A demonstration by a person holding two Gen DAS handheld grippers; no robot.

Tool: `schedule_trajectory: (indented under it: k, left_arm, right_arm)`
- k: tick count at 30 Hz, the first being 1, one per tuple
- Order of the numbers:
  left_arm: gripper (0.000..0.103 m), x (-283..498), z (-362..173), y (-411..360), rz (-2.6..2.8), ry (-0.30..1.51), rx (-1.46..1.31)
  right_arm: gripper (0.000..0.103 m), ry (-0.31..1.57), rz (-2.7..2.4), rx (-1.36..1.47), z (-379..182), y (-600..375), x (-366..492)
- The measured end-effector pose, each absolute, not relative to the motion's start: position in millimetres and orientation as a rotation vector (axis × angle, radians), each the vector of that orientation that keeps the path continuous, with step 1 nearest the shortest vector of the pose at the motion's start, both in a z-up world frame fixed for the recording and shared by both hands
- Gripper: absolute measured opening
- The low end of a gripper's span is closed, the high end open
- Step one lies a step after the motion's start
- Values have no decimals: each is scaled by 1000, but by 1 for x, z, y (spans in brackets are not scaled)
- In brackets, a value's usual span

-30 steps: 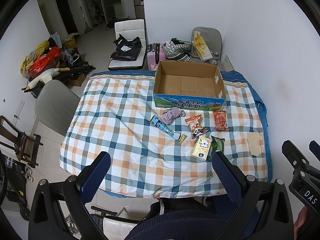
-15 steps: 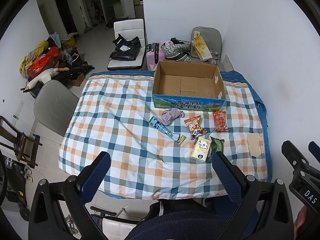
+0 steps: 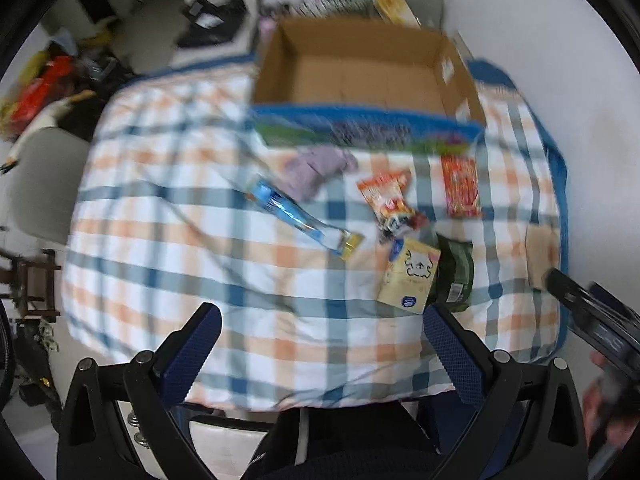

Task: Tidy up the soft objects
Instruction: 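Grasp the yellow tissue pack with left tool while right tool grasps green snack bag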

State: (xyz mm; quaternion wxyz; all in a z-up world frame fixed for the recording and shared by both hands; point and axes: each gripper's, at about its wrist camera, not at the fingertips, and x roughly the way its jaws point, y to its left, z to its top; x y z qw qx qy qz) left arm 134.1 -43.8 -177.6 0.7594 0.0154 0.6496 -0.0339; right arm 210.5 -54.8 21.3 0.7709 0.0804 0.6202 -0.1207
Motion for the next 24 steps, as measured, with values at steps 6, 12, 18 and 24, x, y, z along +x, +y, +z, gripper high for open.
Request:
schedule_trajectory:
  k: [6,12,18,24]
  left_arm:
    - [102,160,-263,-80,-143,1544,80]
    - [102,174,-309,-100,-194,1627,79]
    - [102,170,-340,-144,-292,1669,120]
    - [76,167,-396,-180,-292,1725,271]
  right_arm:
    - [88,1538,-208,247,-114,-79,248]
    - [35,1653,-152,355,-189,-94,251]
    - [31,1658,-219,326,-189,-133,229]
    - [40,1668,-184,339,-220,-146,218]
